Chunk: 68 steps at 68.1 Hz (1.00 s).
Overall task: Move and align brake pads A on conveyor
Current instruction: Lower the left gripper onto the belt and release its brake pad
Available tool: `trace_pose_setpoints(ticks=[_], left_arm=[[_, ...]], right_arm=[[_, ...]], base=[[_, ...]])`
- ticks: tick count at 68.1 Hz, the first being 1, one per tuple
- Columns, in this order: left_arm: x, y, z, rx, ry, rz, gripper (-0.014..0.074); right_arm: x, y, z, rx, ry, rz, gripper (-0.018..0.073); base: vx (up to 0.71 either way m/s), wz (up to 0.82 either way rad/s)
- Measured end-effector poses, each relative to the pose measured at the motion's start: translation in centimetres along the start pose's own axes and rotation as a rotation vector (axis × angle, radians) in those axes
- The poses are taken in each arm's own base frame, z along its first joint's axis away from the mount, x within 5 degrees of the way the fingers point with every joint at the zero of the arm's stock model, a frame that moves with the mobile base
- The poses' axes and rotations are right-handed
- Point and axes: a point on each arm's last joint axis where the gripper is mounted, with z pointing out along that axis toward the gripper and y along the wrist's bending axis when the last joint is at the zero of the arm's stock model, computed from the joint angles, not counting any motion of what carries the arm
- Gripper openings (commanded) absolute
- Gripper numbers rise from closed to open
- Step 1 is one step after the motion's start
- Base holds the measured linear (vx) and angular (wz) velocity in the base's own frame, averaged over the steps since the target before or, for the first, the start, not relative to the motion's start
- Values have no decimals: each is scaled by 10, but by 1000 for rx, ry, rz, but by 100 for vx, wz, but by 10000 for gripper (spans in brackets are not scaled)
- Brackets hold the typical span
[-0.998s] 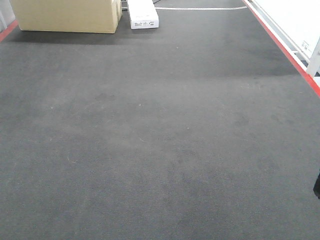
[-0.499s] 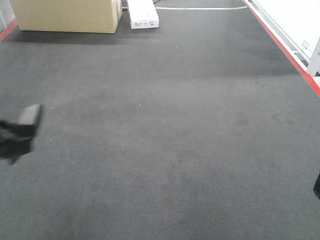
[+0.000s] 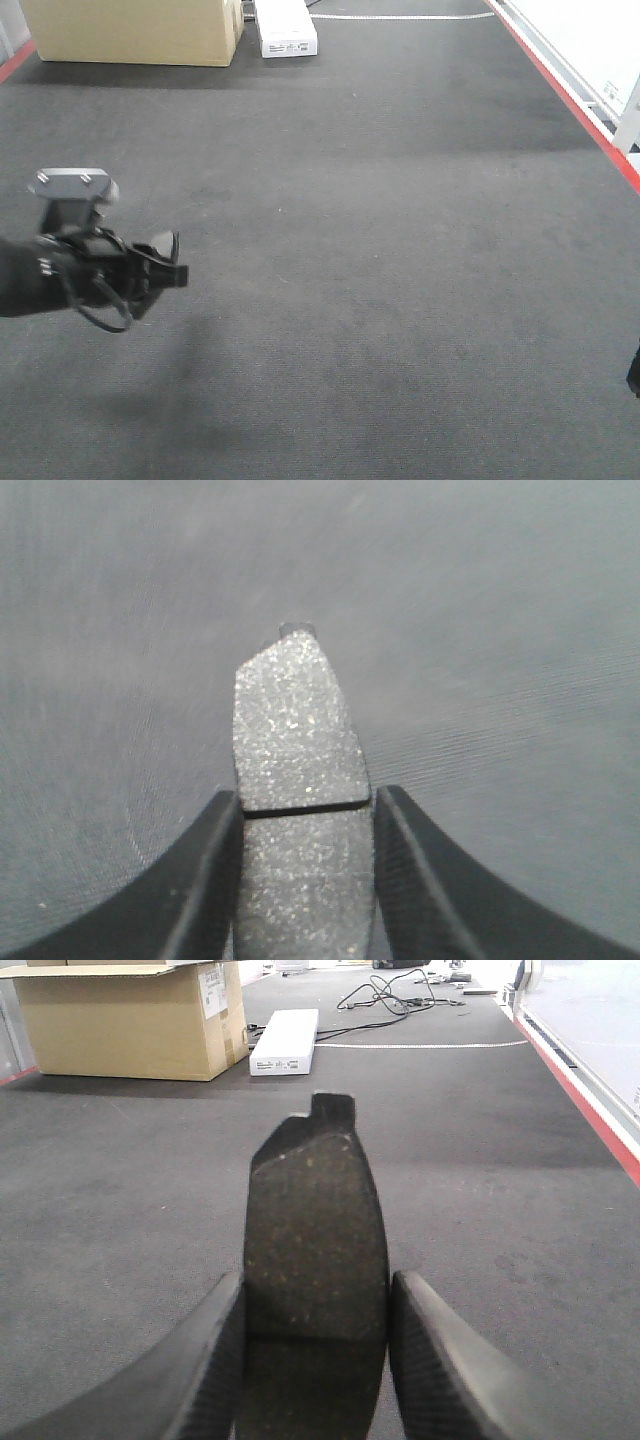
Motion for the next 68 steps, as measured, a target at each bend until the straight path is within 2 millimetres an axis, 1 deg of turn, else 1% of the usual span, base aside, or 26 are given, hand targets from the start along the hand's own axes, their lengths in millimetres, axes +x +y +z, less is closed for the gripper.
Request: trace_pose_setpoints(ticks=[8,17,26,38,48,61,68], left_arm=[[10,6,24,-27,50,-37,97],[21,10,41,-45,108,-93,97],[29,12,52,-56,150,-114,97],[36,14,59,-62,188,-130,107],[37,14,59,-61,195,-134,174],[37,14,59,-61,198,-136,339],[38,14,59,-60,205,-148,399]], right_arm=[[0,0,0,0,0,0,24],[0,0,0,0,0,0,24],[0,0,0,0,0,0,24],[0,0,0,0,0,0,24],[0,0,0,0,0,0,24],[0,0,0,0,0,0,24],[0,0,0,0,0,0,24]], base=[[0,0],[0,0],[0,0],[0,0],[0,0],[0,0],[0,0]])
